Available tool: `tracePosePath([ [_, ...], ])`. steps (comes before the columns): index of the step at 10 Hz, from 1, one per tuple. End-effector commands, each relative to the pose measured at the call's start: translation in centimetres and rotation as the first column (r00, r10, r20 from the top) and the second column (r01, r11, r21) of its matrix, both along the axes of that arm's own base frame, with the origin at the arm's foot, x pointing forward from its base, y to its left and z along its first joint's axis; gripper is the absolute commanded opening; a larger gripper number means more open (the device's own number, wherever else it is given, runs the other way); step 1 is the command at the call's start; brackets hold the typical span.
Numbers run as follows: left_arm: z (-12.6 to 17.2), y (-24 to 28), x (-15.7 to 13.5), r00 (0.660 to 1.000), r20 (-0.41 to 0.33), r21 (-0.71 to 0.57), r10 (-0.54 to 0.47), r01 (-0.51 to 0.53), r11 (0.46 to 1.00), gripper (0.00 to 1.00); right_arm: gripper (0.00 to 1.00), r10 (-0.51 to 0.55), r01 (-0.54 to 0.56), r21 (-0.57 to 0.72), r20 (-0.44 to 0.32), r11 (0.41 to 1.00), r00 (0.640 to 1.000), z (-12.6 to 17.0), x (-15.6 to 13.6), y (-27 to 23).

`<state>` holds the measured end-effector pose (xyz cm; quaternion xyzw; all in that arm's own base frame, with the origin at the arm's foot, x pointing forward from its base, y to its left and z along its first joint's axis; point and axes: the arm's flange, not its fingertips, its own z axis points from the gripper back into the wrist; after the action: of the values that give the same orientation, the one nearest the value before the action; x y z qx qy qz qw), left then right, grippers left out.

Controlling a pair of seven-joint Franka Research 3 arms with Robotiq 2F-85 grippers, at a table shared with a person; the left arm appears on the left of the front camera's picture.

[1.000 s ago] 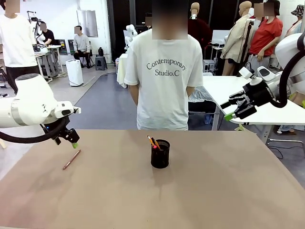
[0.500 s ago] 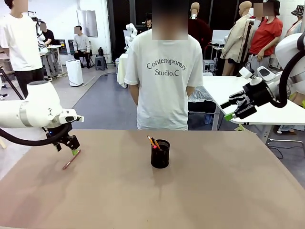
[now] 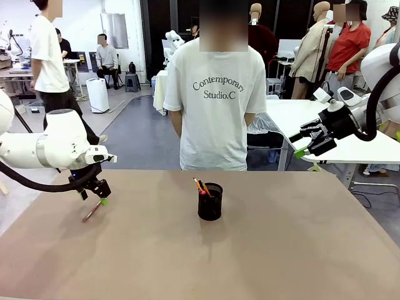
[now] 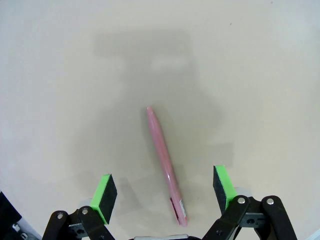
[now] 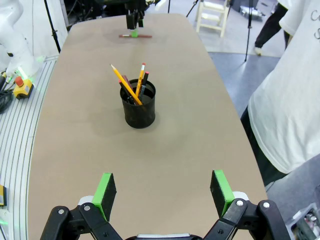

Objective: Place the pens into the pen holder.
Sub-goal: Pick up a writing instrument from the table and place it into the Pen holder.

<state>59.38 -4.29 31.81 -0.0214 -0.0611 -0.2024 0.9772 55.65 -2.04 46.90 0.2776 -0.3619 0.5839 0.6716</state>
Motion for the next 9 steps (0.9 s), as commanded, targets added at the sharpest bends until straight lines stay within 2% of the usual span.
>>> tracePosePath([
  [1, 0.0, -0.4, 1.0, 1.000, -0.007, 0.011, 0.009, -0.009, 1.000, 1.00, 1.00, -0.010, 0.010, -0.014, -0.009, 1.000, 1.000, 0.3, 0.1, 0.1],
  [6, -0.8, -1.0, 2.0, 0.999, -0.027, 0.023, 0.019, -0.019, 1.000, 1.00, 1.00, -0.010, 0.010, -0.014, -0.009, 1.000, 1.000, 0.3, 0.1, 0.1],
  [7, -0.9, -1.1, 1.9, 0.999, -0.029, 0.028, 0.015, -0.014, 1.000, 0.85, 1.00, -0.010, 0.010, -0.014, -0.009, 1.000, 1.000, 0.3, 0.1, 0.1],
  [9, -1.0, -1.2, 2.0, 0.999, -0.030, 0.028, 0.018, -0.017, 0.999, 0.46, 1.00, -0.010, 0.010, -0.014, -0.009, 1.000, 1.000, 0.3, 0.1, 0.1],
])
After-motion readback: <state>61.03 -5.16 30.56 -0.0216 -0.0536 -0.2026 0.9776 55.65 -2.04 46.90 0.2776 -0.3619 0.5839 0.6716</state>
